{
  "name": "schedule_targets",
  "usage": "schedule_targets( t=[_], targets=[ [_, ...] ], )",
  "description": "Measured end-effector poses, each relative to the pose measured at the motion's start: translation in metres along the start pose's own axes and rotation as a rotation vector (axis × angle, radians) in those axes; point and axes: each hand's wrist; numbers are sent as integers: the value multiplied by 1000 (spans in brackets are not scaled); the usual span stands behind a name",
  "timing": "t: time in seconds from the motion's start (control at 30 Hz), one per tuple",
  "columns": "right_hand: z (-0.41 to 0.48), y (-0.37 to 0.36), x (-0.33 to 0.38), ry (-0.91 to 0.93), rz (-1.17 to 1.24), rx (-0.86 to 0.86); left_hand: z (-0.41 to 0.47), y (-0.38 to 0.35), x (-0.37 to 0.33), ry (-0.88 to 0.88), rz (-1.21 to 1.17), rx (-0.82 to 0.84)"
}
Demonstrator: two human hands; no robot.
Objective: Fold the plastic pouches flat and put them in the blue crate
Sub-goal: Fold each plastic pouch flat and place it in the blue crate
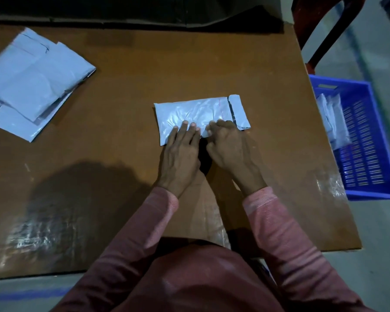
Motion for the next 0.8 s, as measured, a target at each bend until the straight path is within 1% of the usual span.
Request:
schedule_targets(
  t=[0.1,0.17,0.23,0.3,0.4,0.5,0.57,0.67,0.8],
  targets=[
    [6,5,8,5,69,8,-1,2,0,8,-41,21],
    [8,5,15,1,99,0,-3,2,2,3,-90,-3],
    [7,-5,12,-31,106,56,-3,3,2,31,-139,-17],
    [2,-19,5,-18,118,94,-4,5,4,41,-175,-1],
    [-2,-26,-3,16,104,86,1,12,14,7,-212,-10],
    [0,-25,-3,58,127,90,15,17,32,45,-117,-39],
    [1,-28,-3,47,148,74,21,11,45,86,-73,-6],
    [0,-29,-2,9,165,24,20,-1,53,87,-43,40],
    [0,-17,8,10,72,30,23,-3,56,104,-45,72]
  ],
)
Point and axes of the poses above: each hand's wrist, its own z-axis towards the middle knuckle, its own y-axis out of the back of the hand, x = y × z, and after that the axes turned 7 degrees about -y, right-handed
